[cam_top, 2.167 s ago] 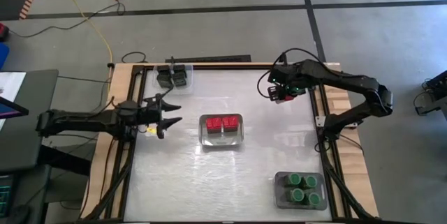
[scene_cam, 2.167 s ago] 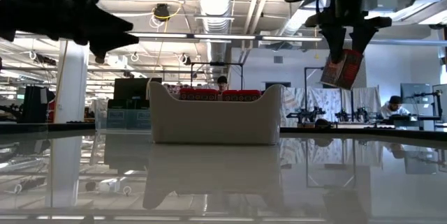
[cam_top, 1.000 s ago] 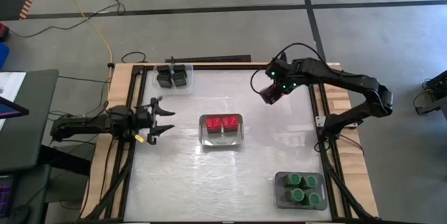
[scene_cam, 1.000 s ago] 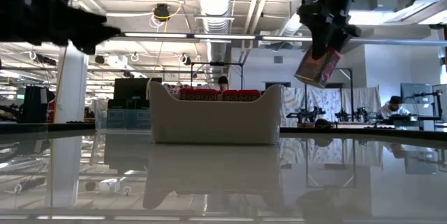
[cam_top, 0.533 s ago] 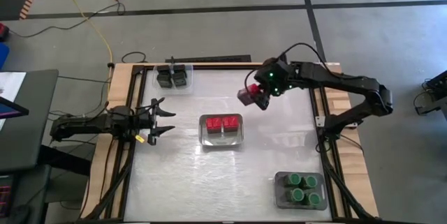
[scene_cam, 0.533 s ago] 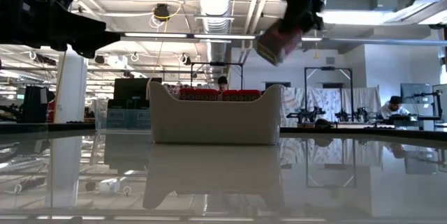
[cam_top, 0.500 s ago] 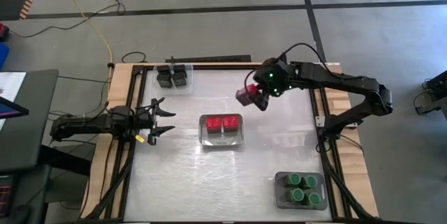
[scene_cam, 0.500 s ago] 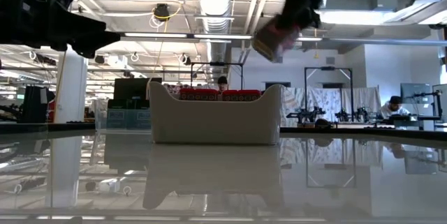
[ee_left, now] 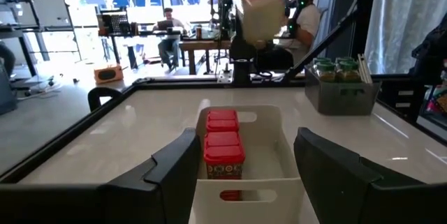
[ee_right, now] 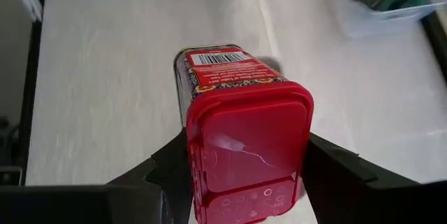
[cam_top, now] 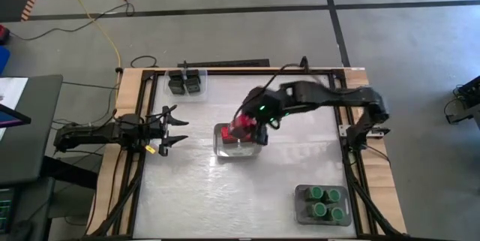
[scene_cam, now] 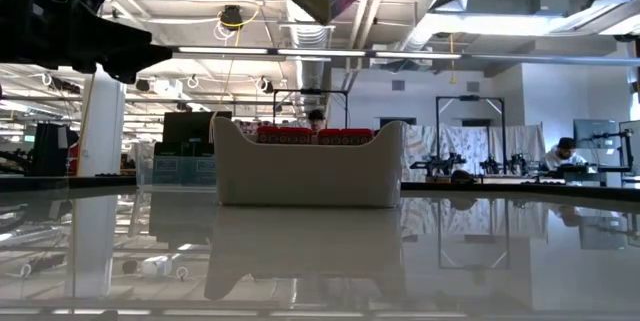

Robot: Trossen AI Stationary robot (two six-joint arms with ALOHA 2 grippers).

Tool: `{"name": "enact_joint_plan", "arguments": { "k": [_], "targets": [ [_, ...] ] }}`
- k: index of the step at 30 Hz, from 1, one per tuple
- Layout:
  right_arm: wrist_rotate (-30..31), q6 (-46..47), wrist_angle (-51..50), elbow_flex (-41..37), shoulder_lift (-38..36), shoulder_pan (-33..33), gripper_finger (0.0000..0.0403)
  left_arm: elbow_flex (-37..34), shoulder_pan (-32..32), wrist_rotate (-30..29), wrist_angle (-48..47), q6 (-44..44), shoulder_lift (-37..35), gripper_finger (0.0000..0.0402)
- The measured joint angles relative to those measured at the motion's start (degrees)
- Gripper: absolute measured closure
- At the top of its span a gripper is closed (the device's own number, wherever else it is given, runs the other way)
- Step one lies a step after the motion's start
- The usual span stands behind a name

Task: Sort spices by type
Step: Put the red seasoning can into the gray bin

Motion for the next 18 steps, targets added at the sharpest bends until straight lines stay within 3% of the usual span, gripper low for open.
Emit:
{"name": "enact_joint_plan", "arguments": {
  "k": [9,18],
  "targets": [
    [2.28,-4.90,-18.93,18.05,16.28,4.00,0.0163,0.00,0.00,-0.01,0.00,0.00,0.00,0.0179],
    [3.37,-5.52,-24.16,19.69,24.48,4.21,0.0163,-0.02,0.00,-0.02,-0.02,0.00,0.00,0.0179]
  ]
}}
